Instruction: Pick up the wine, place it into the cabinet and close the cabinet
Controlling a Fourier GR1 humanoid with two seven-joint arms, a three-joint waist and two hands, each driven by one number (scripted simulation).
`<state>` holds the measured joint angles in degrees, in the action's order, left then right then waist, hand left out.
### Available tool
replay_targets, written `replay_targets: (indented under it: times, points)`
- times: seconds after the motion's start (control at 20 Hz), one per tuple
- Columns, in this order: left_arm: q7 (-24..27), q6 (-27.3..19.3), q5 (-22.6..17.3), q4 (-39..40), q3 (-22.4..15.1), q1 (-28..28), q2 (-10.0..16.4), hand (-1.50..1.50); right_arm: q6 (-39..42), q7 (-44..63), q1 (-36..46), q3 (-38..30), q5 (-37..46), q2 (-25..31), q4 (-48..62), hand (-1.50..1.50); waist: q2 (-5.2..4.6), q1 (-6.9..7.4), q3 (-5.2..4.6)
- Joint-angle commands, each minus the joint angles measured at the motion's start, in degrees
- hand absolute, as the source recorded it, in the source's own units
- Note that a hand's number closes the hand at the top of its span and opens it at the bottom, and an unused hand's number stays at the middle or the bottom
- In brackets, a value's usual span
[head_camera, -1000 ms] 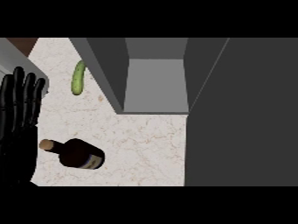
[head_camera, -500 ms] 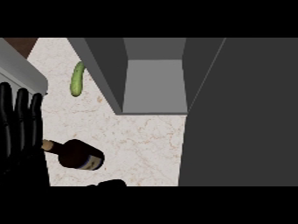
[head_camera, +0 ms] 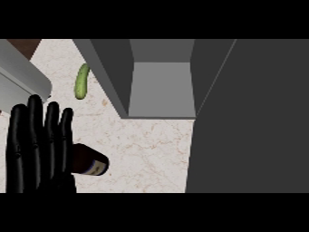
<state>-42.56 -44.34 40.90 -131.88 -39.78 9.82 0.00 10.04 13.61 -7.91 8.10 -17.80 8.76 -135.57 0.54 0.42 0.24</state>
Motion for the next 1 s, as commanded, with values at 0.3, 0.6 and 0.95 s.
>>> replay_targets:
  times: [0.3, 0.6, 0.95]
  points:
    - [-21.6, 3.1, 21.1, -8.6, -5.8, 7.3, 0.0, -1.50, -1.8, 4.3, 0.3, -0.2, -1.7, 0.2, -4.9, -1.50, 0.61, 1.03, 0.00]
    - [-30.9, 5.6, 27.8, -5.3, -3.1, 18.0, 0.0, -1.50, -3.8, 5.4, -1.2, 3.6, 1.2, -1.3, -7.4, -1.50, 0.60, -0.06, -0.03]
    - [-39.2, 11.8, 33.7, -8.9, -6.1, 21.2, 0.1, -1.50, -2.7, 4.8, 1.5, 3.6, 1.5, -0.1, -4.9, -1.50, 0.60, 0.11, -0.03]
